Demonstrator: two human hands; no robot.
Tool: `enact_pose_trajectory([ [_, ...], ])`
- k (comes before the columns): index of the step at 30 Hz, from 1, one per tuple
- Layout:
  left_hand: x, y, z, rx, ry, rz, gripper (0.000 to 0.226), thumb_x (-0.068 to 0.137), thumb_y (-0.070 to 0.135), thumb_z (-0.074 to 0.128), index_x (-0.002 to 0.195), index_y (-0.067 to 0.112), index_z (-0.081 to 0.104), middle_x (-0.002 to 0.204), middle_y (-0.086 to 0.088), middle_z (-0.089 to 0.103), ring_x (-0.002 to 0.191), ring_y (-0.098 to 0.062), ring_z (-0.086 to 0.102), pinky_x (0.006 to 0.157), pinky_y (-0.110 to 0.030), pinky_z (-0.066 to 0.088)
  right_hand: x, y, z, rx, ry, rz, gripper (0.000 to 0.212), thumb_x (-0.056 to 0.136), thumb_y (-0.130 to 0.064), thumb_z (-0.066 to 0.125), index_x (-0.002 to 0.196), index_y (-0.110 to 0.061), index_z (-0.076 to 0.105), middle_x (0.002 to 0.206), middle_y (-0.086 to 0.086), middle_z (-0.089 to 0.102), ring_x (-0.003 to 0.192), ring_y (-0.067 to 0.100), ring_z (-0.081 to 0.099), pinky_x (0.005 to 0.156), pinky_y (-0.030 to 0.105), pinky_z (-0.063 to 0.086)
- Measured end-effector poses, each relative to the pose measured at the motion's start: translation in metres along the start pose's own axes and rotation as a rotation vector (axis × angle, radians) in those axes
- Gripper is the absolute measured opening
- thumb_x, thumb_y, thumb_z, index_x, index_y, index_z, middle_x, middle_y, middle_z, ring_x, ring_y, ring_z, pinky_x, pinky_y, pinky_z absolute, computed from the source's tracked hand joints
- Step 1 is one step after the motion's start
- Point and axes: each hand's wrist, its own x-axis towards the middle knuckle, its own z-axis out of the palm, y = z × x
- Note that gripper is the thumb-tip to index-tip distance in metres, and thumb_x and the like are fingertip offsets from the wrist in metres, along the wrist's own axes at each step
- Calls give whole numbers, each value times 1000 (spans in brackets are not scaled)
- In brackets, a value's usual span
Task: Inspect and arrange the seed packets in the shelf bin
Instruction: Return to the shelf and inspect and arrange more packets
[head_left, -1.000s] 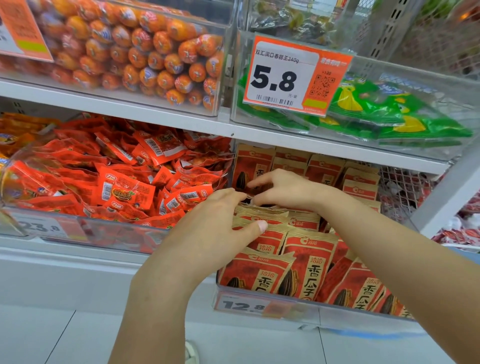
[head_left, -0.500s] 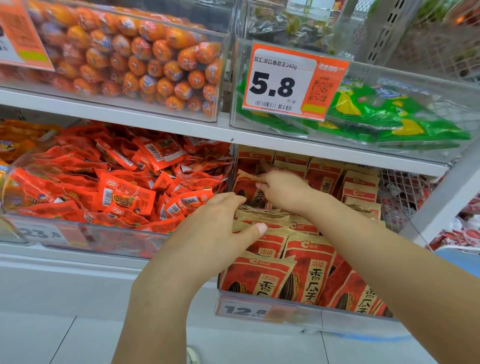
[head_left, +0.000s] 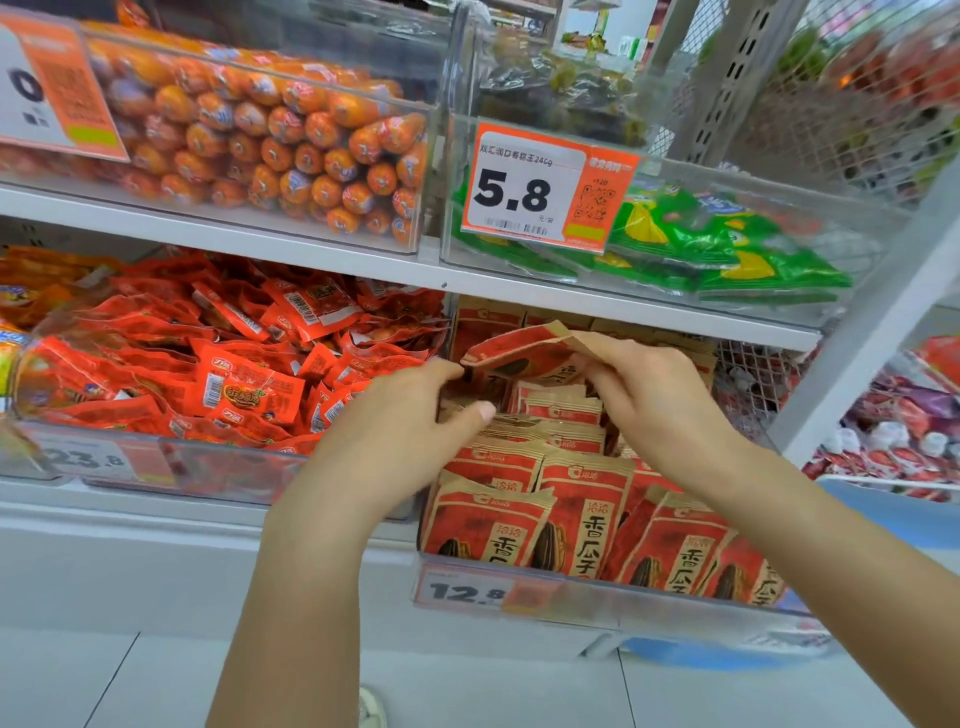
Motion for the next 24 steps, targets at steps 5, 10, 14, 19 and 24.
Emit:
enact_pose_trajectory([
  [5,-5,13,-2,-181,326,115,40,92,39,61,130,28,59,127,11,63,115,-7,58,97,-35,48,-19,-1,-27,221,170,23,34,97,-3,56,120,-23,69,54,-35,49,57,-5,47,56,8,34],
  [10,-20,46,7,-270,330,287,45,88,38,67,131,36,55,124,25,53,119,-1,50,103,-29,41,-39,-16,-52,644,240,105,15,89,-17,65,82,-10,75,50,-14,46,51,0,39,51,17,33],
  [14,-26,58,11,-534,262,268,12,86,35,71,97,34,67,90,12,73,75,-8,71,69,-30,56,-44,-19,-59,964,334,301,27,74,-29,69,80,-2,72,71,7,74,68,21,69,74,37,57],
  [19,-33,66,15,-786,189,168,21,77,37,67,91,23,72,82,8,76,74,-4,71,63,-14,50,-52,-26,-51,1234,205,427,34,75,-36,62,100,-14,71,90,2,77,80,14,73,69,24,57],
  [24,-36,58,30,-836,119,91,32,74,42,62,94,18,72,79,-2,76,73,-16,73,66,-30,55,-59,-30,-29,1266,176,532,30,77,-38,60,90,-14,73,81,3,76,70,12,72,59,20,53],
])
